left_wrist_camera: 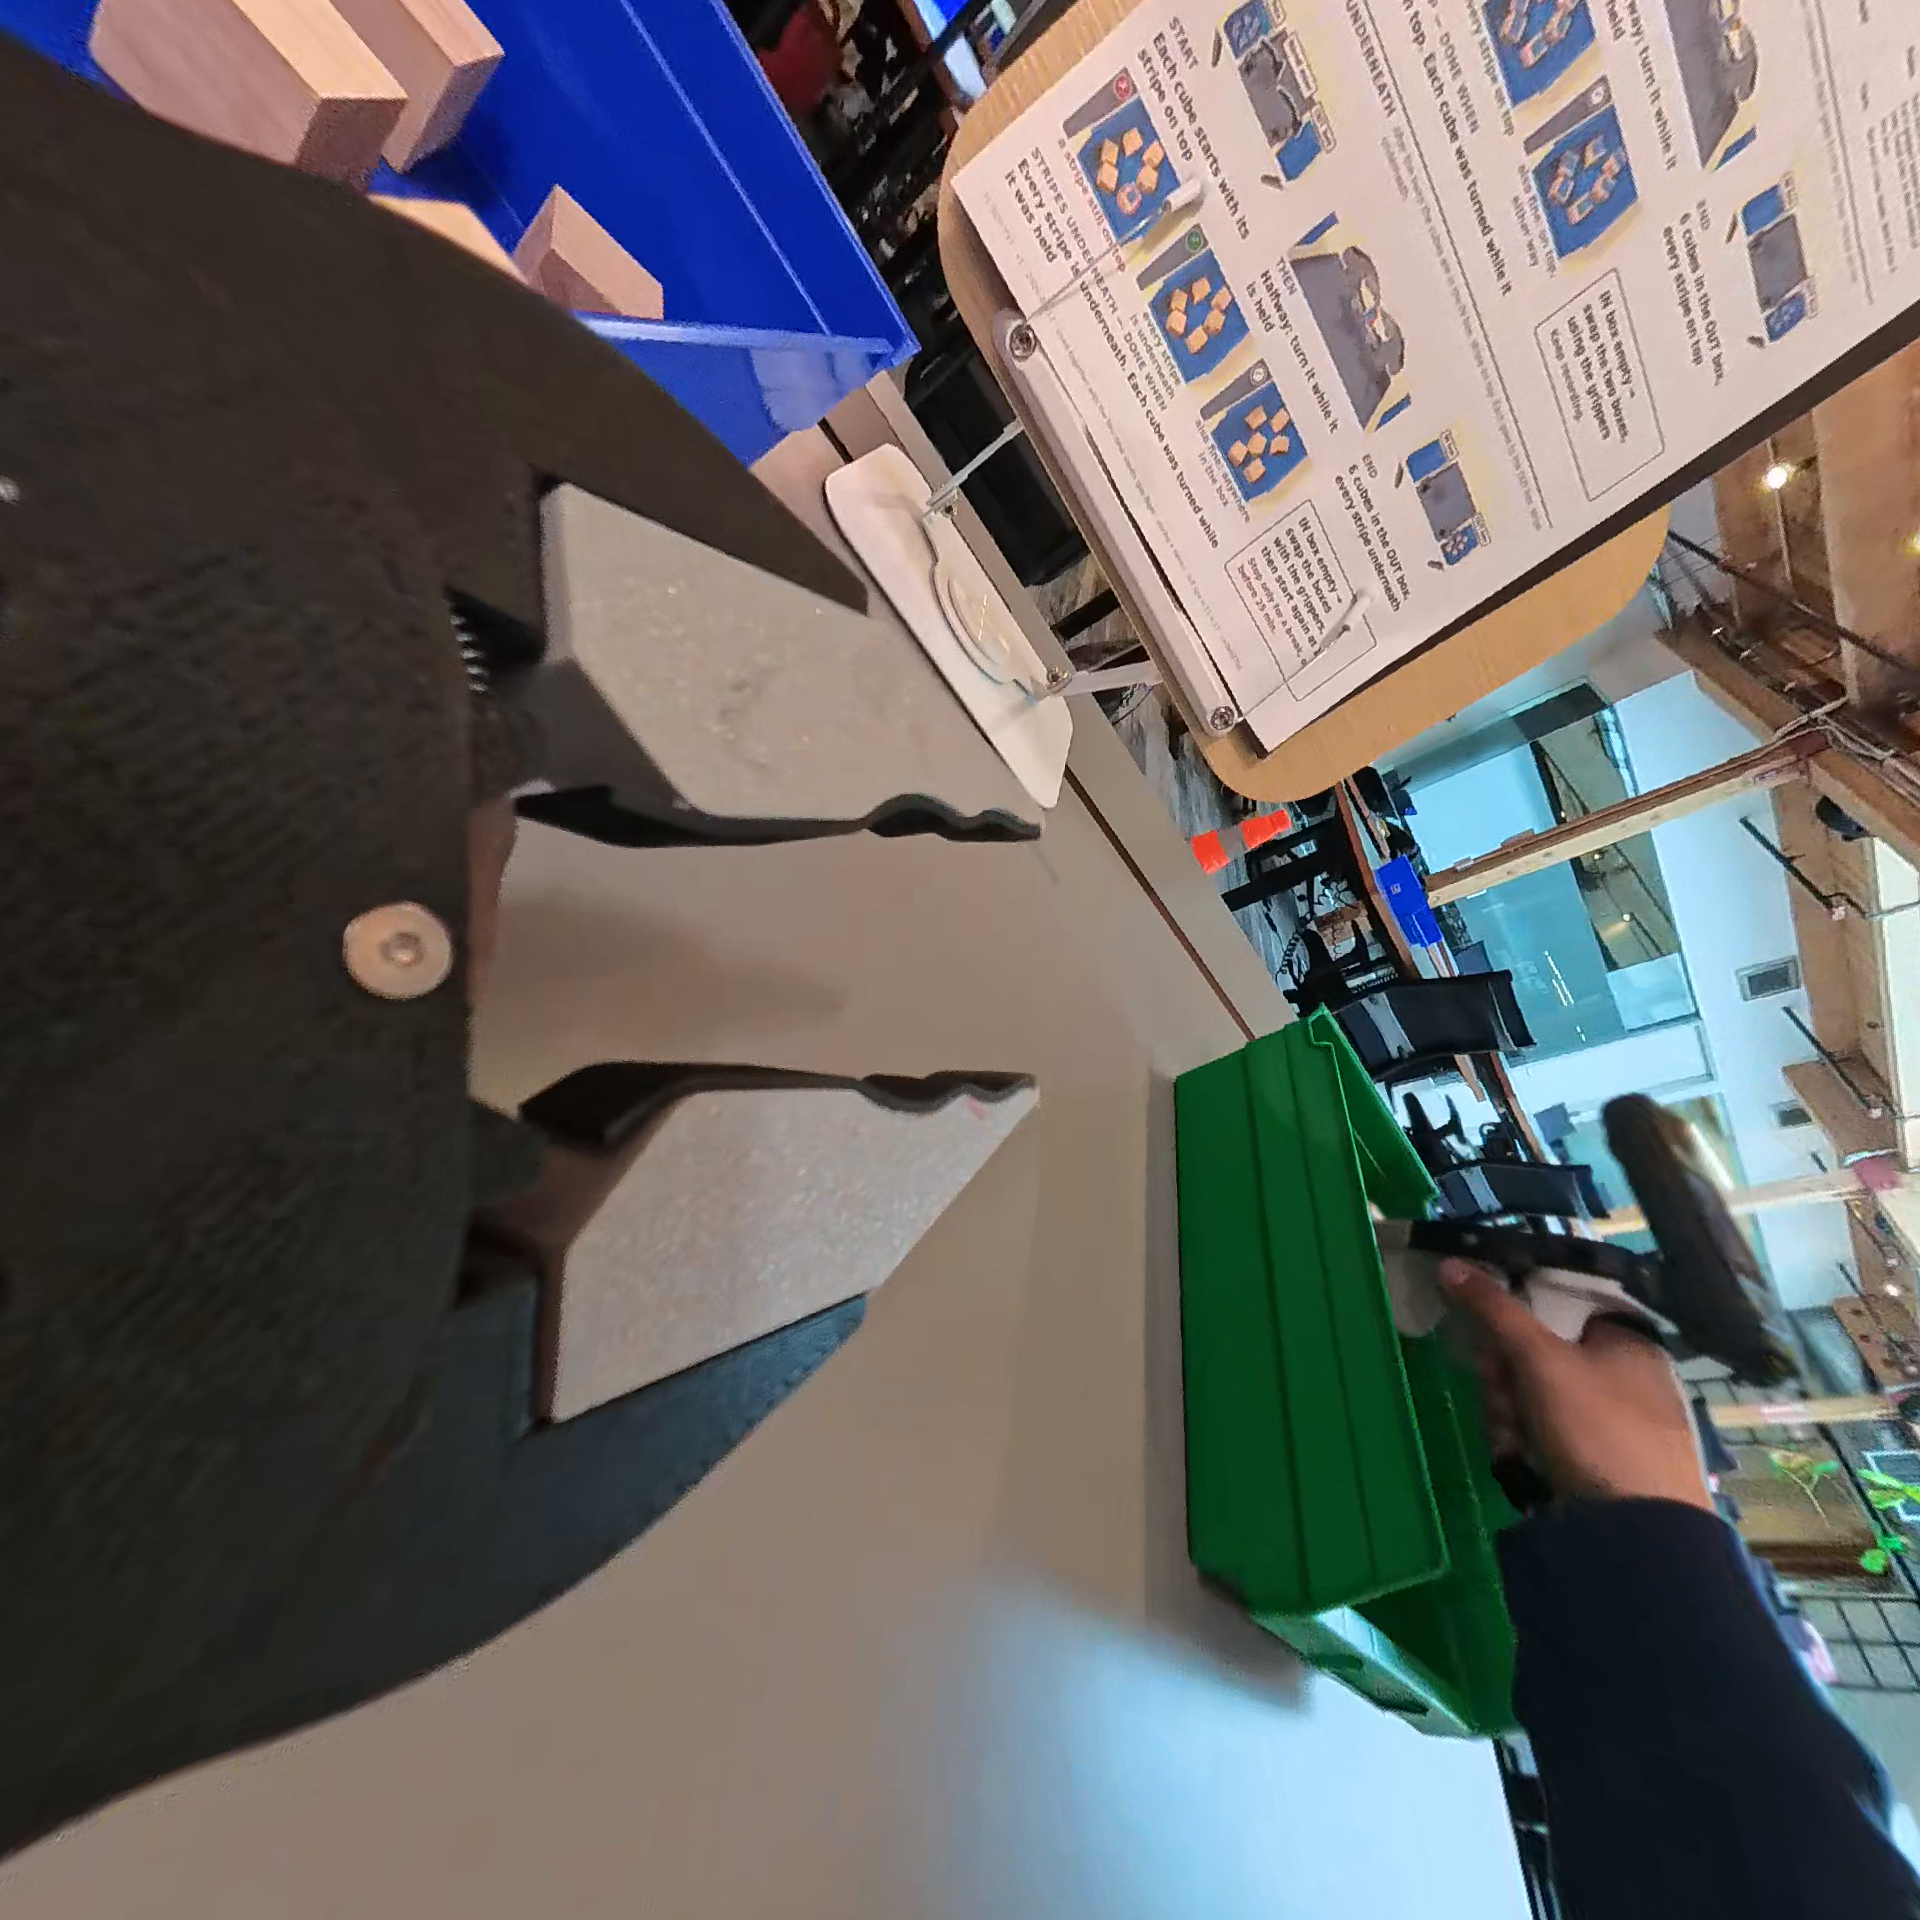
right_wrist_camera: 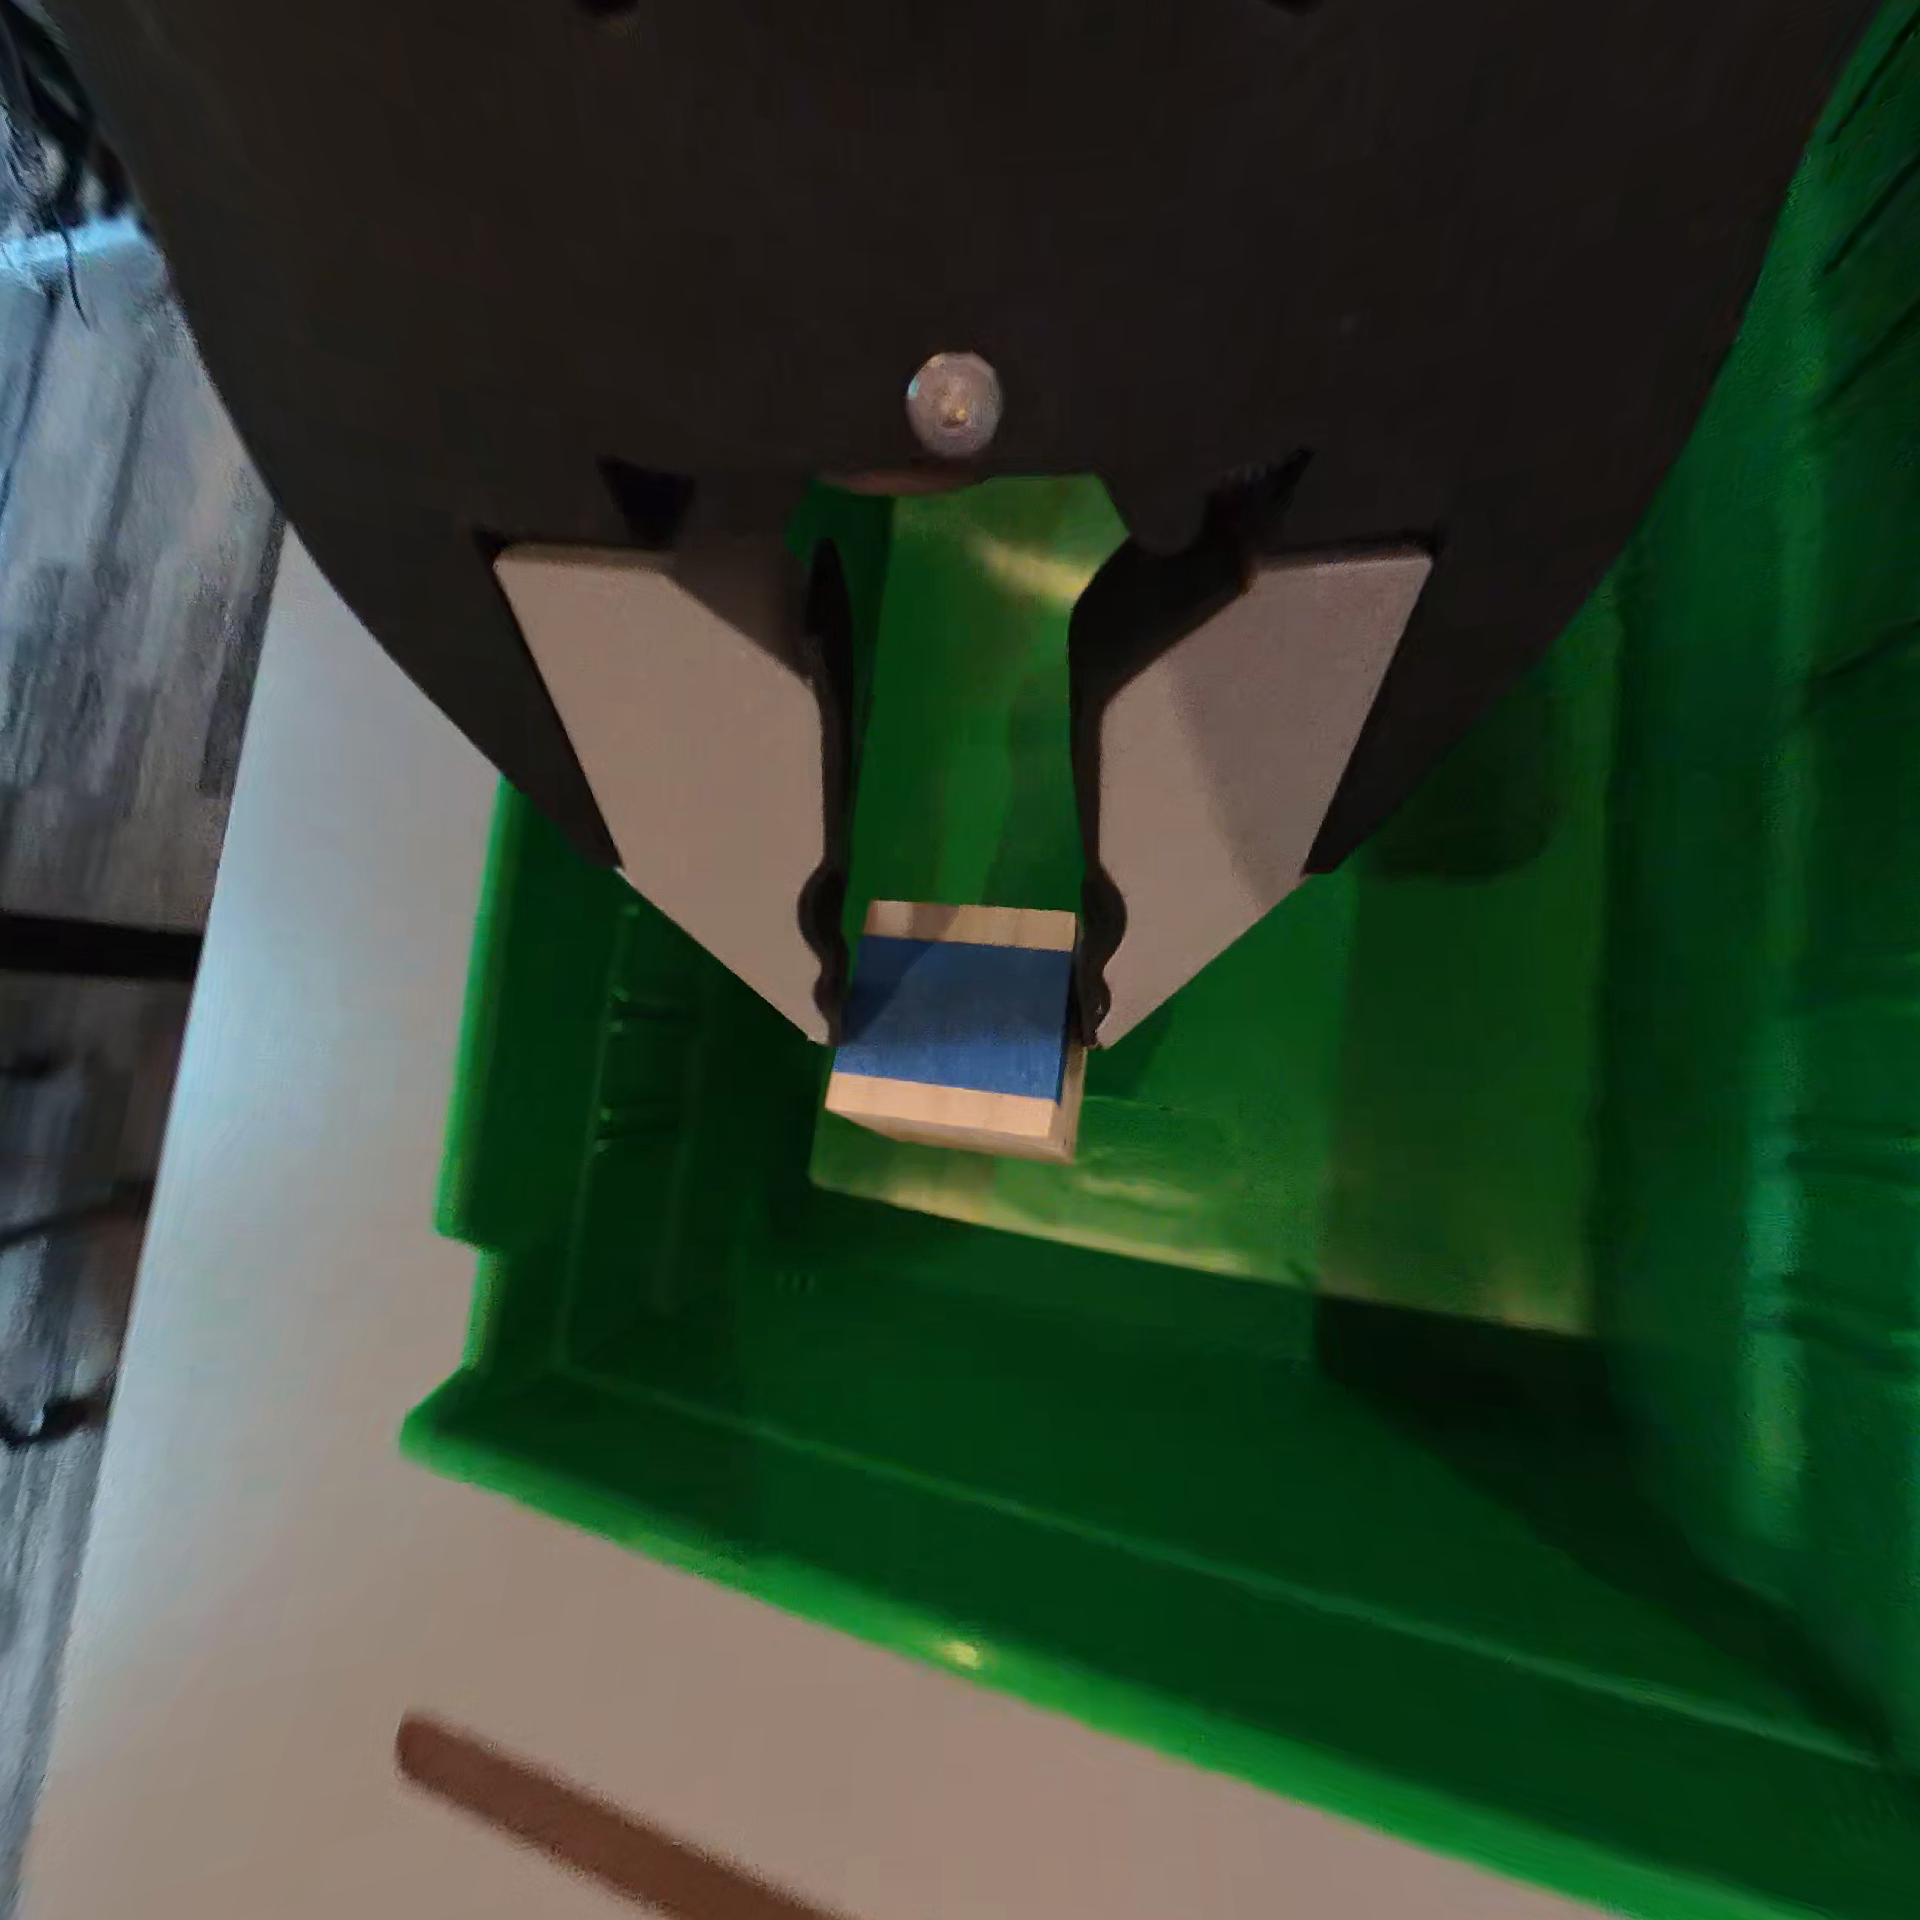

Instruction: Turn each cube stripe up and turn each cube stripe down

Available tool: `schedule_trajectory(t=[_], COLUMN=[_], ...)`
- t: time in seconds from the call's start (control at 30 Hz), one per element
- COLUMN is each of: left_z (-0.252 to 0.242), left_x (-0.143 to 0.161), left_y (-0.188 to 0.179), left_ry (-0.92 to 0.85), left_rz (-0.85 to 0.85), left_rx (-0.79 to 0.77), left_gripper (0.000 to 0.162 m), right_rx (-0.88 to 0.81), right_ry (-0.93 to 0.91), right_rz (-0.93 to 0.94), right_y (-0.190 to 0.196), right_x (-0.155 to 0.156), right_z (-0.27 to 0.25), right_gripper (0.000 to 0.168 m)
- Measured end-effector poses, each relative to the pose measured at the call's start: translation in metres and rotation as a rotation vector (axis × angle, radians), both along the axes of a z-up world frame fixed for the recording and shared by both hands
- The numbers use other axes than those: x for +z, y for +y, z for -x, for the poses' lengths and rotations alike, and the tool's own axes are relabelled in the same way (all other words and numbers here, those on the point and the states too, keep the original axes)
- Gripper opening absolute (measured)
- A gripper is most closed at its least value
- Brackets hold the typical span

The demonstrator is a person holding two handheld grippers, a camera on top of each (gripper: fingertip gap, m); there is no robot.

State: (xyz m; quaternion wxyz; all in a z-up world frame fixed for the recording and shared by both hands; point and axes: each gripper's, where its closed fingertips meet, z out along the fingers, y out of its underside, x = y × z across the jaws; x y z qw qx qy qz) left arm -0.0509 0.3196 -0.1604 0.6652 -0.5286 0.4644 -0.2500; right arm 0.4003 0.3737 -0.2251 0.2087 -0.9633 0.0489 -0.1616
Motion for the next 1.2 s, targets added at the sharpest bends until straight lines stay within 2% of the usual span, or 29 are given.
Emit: schedule_trajectory(t=[0.07,0.13,0.2,0.3,0.4,0.5,0.6,0.67,0.77,0.83,0.93,0.97,1.0,1.03,1.1,1.2], left_z=[0.000,-0.001,-0.002,-0.001,0.000,0.001,0.002,0.001,-0.004,-0.007,-0.007,-0.006,-0.005,-0.001,0.011,0.048], left_x=[-0.001,-0.003,-0.004,0.000,0.003,0.000,-0.002,-0.005,-0.011,-0.014,-0.013,-0.010,-0.006,0.000,0.016,0.049], left_y=[0.001,0.002,0.002,0.001,0.001,0.006,0.001,-0.004,-0.012,-0.016,-0.015,-0.016,-0.018,-0.016,-0.004,0.041], left_ry=[0.005,0.008,0.006,-0.021,-0.049,-0.046,-0.046,-0.036,-0.015,0.013,0.022,0.004,-0.033,-0.070,-0.094,-0.049], left_rz=[-0.010,0.011,0.040,0.040,0.070,0.090,0.083,0.078,0.082,0.066,0.033,0.063,0.109,0.153,0.203,0.216], left_rx=[0.004,-0.003,-0.014,-0.027,-0.041,-0.026,-0.059,-0.090,-0.148,-0.157,-0.100,-0.102,-0.100,-0.077,0.028,0.310], left_gripper=[0.041,0.039,0.038,0.043,0.043,0.044,0.044,0.044,0.045,0.057,0.069,0.072,0.068,0.063,0.064,0.066], right_rx=[-0.037,-0.069,-0.074,0.015,0.229,0.467,0.621,0.686,0.759,0.803,0.842,0.853,0.860,0.863,0.857,0.846], right_ry=[-0.003,0.041,0.068,0.041,0.144,0.384,0.519,0.498,0.316,0.224,-0.015,-0.032,-0.012,0.024,0.093,0.121], right_rz=[0.062,0.051,-0.032,-0.163,-0.358,-0.518,-0.561,-0.562,-0.624,-0.590,-0.567,-0.539,-0.528,-0.527,-0.518,-0.541], right_y=[0.001,0.006,0.017,0.031,0.040,0.031,0.022,0.025,0.038,0.037,0.035,0.032,0.031,0.029,0.028,0.028], right_x=[-0.018,-0.024,-0.011,0.028,0.070,0.087,0.065,0.039,0.014,0.001,-0.020,-0.027,-0.028,-0.028,-0.026,-0.020], right_z=[-0.014,-0.016,-0.011,0.017,0.104,0.220,0.308,0.344,0.367,0.374,0.363,0.364,0.367,0.372,0.377,0.373], right_gripper=[0.042,0.044,0.051,0.054,0.056,0.049,0.036,0.036,0.040,0.045,0.043,0.042,0.042,0.043,0.046,0.049])
